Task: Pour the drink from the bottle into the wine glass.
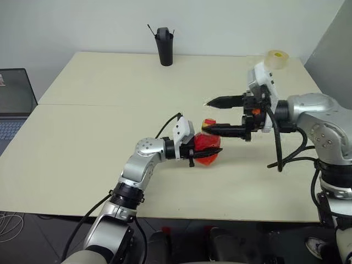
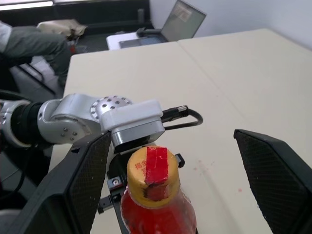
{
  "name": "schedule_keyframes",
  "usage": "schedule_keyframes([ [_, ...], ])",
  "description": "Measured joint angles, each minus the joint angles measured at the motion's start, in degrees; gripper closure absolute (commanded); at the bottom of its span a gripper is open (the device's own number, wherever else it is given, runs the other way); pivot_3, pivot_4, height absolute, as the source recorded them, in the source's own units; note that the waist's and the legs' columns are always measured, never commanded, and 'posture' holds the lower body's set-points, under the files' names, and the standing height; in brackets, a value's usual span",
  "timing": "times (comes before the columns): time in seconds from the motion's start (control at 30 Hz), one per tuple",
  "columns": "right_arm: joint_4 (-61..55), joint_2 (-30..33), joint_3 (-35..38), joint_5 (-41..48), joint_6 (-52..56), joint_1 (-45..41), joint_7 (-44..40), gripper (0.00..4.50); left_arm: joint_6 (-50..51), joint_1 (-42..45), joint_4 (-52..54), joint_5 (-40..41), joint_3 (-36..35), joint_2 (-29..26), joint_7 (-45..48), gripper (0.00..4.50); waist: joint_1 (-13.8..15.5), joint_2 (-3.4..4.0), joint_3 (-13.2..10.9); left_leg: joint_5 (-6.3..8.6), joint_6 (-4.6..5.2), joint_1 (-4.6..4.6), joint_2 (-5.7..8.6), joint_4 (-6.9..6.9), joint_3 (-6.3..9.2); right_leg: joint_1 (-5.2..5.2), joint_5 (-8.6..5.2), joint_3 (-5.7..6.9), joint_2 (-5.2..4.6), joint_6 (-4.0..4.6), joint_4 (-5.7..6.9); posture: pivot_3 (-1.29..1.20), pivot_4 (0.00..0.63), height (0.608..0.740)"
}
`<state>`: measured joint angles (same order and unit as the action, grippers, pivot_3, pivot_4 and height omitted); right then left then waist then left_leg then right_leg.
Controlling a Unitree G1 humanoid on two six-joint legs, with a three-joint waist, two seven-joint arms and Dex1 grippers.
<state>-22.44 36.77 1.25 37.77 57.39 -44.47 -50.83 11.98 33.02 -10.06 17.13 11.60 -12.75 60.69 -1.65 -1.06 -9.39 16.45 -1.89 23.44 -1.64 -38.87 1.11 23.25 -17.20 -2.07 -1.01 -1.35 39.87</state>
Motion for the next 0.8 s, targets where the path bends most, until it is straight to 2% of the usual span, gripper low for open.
schedule_keyframes([
  [0.2,-11.99,-2.84,3.34,8.04,9.77,2.89,10.81,0.22,-1.60,0.03,-2.52,-1.05,-0.66,0.70,-2.29,2.95,0.06,0.00,0.00,0.00,0.00,0.02,0.03,0.00,0.02,-0.01,0.00,0.04,0.06,-0.01,-0.02,0.00,0.150,0.740],
  [0.43,-10.92,-7.91,0.91,3.92,12.29,3.20,24.35,0.22,-2.57,0.09,-3.07,-1.48,-0.70,0.73,-2.43,2.95,-0.02,0.00,0.00,0.00,0.00,0.01,0.04,0.00,0.00,-0.01,-0.01,0.00,0.19,-0.01,0.00,0.00,0.150,0.740],
  [0.77,-6.93,-11.06,-1.27,1.56,8.82,2.90,27.02,0.22,-3.34,0.10,-3.46,-1.66,-0.70,0.62,-2.61,2.95,-0.06,0.01,0.00,0.00,0.00,0.00,0.03,0.00,0.00,-0.01,-0.01,-0.01,0.21,-0.02,0.00,0.00,0.150,0.740],
  [0.8,-5.97,-11.58,-1.34,1.51,8.22,2.91,27.04,0.11,-3.39,0.10,-3.45,-1.66,-0.71,0.58,-2.64,2.95,-0.06,0.00,0.00,0.00,0.00,0.00,0.03,0.00,0.00,-0.01,-0.01,-0.01,0.21,-0.02,0.00,0.00,0.150,0.740],
])
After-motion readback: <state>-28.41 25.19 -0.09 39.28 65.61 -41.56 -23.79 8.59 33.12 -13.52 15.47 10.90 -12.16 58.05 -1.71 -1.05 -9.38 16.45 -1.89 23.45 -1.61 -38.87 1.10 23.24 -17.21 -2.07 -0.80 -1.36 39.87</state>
